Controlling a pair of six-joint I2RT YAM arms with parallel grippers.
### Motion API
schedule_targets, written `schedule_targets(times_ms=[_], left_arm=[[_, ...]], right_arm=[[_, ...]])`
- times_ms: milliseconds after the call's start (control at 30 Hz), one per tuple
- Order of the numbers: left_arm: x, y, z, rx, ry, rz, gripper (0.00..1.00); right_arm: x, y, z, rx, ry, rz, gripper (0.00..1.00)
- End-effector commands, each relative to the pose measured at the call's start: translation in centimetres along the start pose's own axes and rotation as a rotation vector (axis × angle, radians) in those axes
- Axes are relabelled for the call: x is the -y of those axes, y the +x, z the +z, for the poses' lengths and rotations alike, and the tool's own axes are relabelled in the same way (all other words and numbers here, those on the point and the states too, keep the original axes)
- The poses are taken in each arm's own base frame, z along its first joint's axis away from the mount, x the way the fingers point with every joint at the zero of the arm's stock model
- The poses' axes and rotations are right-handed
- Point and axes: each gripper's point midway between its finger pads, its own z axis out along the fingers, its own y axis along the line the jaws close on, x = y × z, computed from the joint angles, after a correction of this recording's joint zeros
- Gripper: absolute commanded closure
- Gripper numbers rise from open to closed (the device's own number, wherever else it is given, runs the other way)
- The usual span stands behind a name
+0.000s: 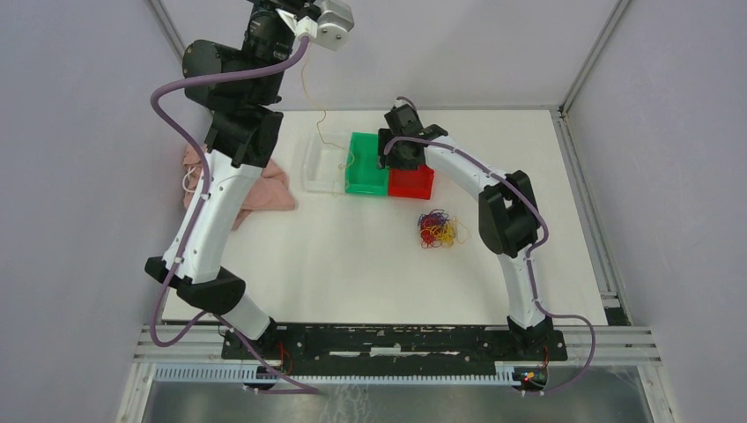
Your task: Untangle the cables
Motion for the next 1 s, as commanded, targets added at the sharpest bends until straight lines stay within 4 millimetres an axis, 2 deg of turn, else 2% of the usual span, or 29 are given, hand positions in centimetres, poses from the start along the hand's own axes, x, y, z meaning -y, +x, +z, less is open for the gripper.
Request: schedule_targets(times_ms=[0,333,500,733,967], left_arm=[[-2.9,-0.9,-0.2,0.026,-0.067,0.013,0.96],[-3.1,-1.2,-0.3,0.043,-0.065,0.011,0.96],[-3.4,-1.4,-0.4,0.051,-0.071,-0.004,0.95],[-2.7,-1.2,-0.8,0.047,-0.057,-0.017,0.95],[-1.7,-0.7,-1.2,0.033,-0.047,-0.041,0.95]], right_arm=[[-0.7,-1.9,-0.2,0.062,0.040,-0.054,0.36],[1.3,-0.5,0.2,0.058,0.111,-0.089,0.73],[2.4,0.8,-0.2,0.046,0.127,-0.110,0.88],[3.8,2.1,-2.0,0.052,0.151,-0.078,0.96],[4.3,3.8,-3.4,0.033,0.127,-0.069,0.96]])
